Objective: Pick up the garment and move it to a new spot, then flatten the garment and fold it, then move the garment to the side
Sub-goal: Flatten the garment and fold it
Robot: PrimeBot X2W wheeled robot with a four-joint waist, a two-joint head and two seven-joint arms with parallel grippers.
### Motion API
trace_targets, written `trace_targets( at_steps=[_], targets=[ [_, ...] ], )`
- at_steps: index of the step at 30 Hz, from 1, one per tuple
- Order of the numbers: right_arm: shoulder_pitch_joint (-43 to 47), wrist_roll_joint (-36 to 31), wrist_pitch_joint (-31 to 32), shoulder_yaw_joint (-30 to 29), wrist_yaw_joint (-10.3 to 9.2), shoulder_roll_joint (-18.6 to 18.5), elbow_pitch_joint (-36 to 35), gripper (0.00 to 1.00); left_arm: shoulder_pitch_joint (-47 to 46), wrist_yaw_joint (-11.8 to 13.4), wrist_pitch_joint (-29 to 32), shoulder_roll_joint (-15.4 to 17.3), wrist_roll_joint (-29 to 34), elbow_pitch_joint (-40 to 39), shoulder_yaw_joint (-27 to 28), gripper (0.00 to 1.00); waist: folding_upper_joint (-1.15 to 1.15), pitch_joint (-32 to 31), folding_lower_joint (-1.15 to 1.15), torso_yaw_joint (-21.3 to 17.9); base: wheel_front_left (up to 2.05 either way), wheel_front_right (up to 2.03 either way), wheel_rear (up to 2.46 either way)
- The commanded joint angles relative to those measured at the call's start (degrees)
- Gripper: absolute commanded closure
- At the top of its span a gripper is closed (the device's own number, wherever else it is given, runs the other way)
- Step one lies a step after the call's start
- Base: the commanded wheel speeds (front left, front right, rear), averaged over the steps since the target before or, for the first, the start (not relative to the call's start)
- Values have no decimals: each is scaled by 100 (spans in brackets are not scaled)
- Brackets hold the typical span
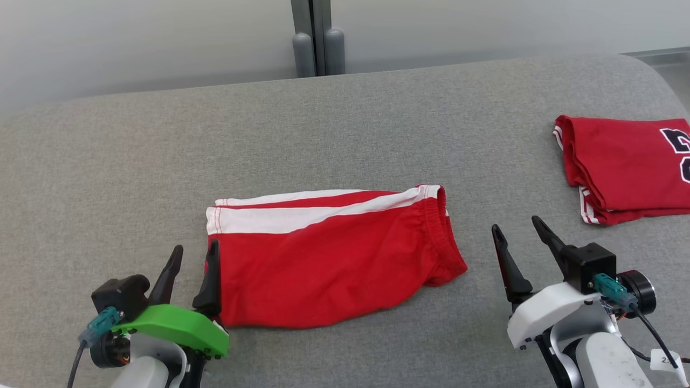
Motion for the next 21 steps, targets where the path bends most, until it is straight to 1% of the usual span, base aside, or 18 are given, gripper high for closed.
trace_targets(
  at_steps=[1, 4, 8, 13, 17, 21],
  targets=[
    [-65, 21, 26, 32, -10, -15, 27, 0, 170, 39, -15, -16, 190, -127, 125, 0, 0, -16, 0, 35, 0, 0, 0],
    [-123, 41, 95, 164, -10, -16, 122, 0, 358, 16, -15, -111, 591, -438, 408, 0, 0, -36, 0, 116, 0, 0, 0],
    [-197, 77, 226, 314, -10, -18, 323, 0, 612, -71, -15, -259, 1019, -663, 585, 0, 0, -57, 0, 257, 0, 0, 0],
    [-371, 145, 331, 458, -10, -15, 692, 0, 855, -181, -17, -564, 1220, -760, 822, 0, 0, -46, 0, 441, 0, 0, 0],
    [-595, 201, 480, 470, -10, -17, 1080, 0, 946, -330, -17, -750, 1406, -721, 904, 0, 0, -21, 0, 611, 0, 0, 0],
    [-754, 126, 600, 292, -10, -18, 1606, 0, 944, -469, -16, -929, 1537, -664, 991, 0, 0, 4, 0, 801, 0, 0, 0]
  ],
)
